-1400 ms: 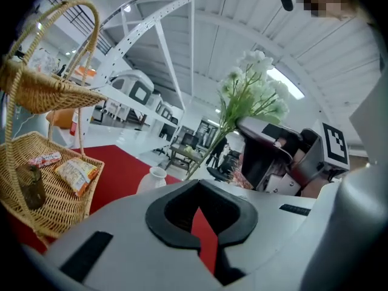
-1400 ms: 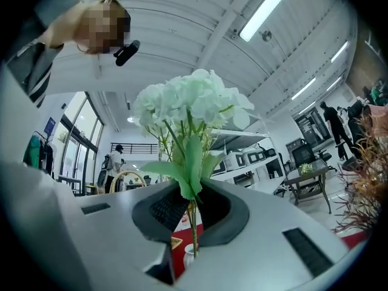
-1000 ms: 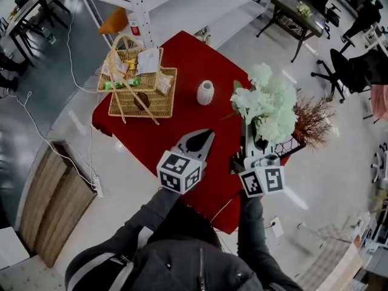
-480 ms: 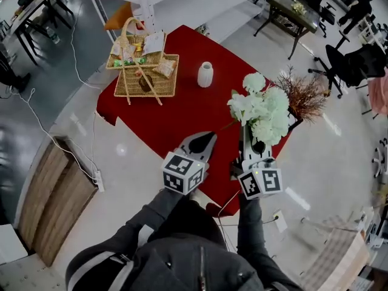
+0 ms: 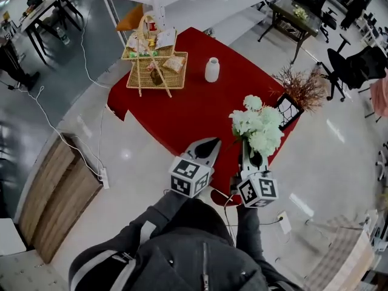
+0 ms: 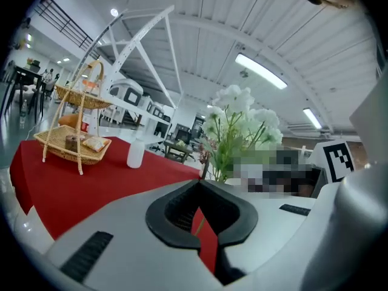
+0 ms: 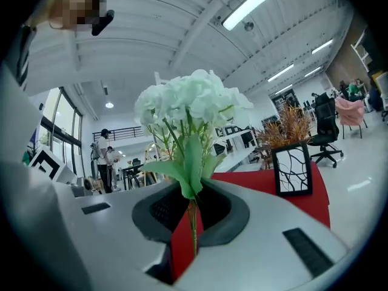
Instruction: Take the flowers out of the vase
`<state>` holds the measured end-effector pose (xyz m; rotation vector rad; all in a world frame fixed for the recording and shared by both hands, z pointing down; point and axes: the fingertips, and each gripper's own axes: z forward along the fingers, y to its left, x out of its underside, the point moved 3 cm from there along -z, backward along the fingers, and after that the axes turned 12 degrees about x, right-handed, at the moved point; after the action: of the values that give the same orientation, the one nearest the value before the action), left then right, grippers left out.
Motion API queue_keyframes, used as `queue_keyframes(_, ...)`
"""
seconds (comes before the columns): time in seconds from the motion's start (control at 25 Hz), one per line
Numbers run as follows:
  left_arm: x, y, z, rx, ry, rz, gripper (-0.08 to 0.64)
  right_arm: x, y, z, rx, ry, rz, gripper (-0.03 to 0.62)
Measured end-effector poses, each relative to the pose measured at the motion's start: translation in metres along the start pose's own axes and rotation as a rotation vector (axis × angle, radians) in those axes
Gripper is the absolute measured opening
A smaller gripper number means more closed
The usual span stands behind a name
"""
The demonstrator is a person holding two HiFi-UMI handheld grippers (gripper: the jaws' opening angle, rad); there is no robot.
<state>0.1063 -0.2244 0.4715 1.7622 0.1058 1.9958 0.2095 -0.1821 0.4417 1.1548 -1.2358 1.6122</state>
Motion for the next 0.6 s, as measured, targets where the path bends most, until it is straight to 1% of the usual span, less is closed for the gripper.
queue_keyframes(0.08, 0.003, -0.008, -0.006, 0.0, -0.003, 0.004, 0.009, 0.004, 0.0, -0.011, 0.011, 0.001, -0.007, 0.035)
queue_keyframes(0.2, 0.005, -0.017, -0.014, 0.004, -0.001, 0.008, 0.009, 0.004, 0.005, -0.021, 0.007, -0.013, -0.023, 0.035)
queue_keyframes(0.44, 0.012, -0.029, -0.031, 0.007, 0.01, 0.024, 0.009, 0.005, 0.016, -0.038, -0.001, -0.039, 0.014, 0.035)
queue_keyframes(0.6, 0.017, -0.033, -0.041, 0.004, 0.01, 0.013, 0.009, 0.004, 0.025, -0.043, -0.022, -0.049, 0.011, 0.035)
